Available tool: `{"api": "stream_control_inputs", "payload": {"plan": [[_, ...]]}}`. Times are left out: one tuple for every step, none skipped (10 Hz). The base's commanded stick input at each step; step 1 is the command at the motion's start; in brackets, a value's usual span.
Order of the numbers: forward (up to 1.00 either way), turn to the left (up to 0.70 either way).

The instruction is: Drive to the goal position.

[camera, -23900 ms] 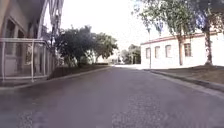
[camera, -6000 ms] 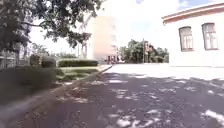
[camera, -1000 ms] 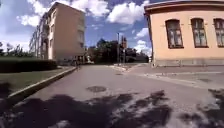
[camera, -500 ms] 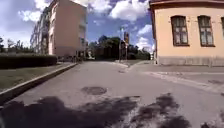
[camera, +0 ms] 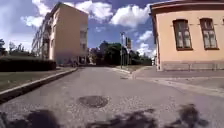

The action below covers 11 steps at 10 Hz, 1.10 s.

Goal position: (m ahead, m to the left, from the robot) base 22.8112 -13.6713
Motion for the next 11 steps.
{"api": "stream_control_inputs", "payload": {"plan": [[0.85,0.0],[0.85,0.0],[0.85,0.0],[0.85,0.0],[0.85,0.0],[0.85,0.0],[0.85,0.0],[0.85,0.0],[0.85,0.0],[0.85,0.0],[0.85,0.0]]}}
